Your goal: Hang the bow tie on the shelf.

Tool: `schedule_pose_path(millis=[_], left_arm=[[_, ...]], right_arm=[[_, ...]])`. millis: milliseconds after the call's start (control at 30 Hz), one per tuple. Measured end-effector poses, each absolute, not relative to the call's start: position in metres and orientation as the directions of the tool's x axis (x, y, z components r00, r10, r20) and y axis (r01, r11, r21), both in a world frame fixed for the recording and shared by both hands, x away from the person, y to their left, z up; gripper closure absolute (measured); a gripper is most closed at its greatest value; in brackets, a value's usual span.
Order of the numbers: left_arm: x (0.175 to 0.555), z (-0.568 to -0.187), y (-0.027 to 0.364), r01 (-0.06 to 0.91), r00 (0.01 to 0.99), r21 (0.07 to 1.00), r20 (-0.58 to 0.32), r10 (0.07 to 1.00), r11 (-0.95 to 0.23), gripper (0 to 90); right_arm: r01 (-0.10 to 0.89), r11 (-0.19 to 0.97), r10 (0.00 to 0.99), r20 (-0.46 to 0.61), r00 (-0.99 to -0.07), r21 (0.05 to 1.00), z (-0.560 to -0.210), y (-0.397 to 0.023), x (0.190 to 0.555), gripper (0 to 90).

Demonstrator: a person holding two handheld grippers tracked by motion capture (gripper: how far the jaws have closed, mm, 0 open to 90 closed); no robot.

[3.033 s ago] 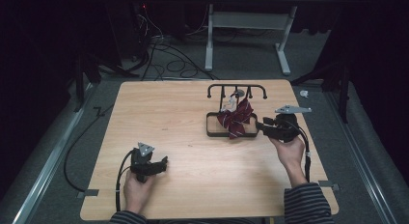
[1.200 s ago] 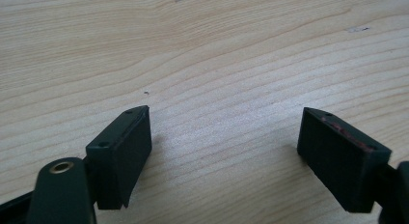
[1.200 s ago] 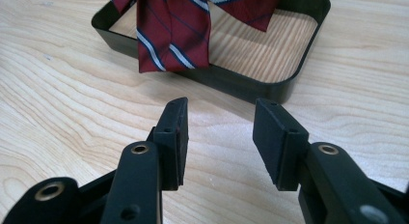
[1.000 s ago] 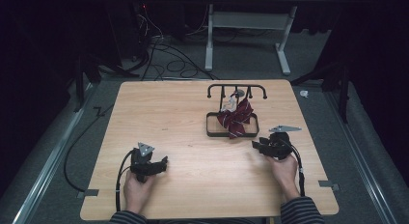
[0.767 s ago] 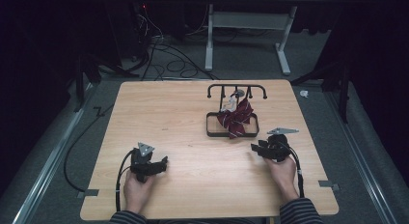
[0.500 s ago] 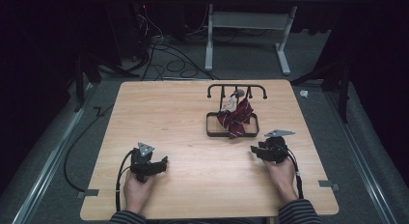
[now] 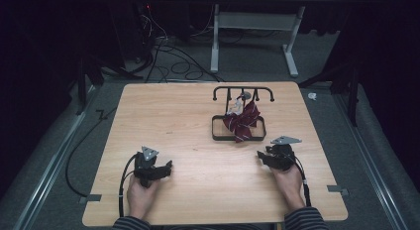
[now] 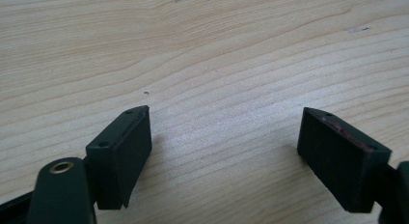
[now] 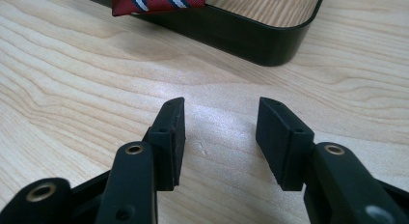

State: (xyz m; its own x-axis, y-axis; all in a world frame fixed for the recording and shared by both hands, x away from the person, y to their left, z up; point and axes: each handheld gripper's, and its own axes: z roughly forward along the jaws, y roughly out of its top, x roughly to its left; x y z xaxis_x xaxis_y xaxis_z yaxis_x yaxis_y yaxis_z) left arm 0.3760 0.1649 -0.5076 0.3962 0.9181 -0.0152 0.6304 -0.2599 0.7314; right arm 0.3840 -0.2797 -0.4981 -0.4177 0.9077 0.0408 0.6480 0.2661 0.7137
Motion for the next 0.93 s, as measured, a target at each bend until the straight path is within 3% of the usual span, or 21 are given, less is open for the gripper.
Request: schedule_pose_path(millis=[167,933], left_arm=[[0.3759,-0.5076,0.1649,0.630,0.396,0.731,-0.015,0.918,-0.260,20.1],[0.3759,-0.5076,0.1648,0.631,0.396,0.731,-0.015,0.918,-0.260,20.0]], right_arm=[[0.611,0.297,0.906,-0.015,-0.423,0.734,-0.5018,-0.2762,0.3795,52.3],[0.613,0.296,0.906,-0.012,-0.423,0.733,-0.5018,-0.2762,0.3795,50.1]])
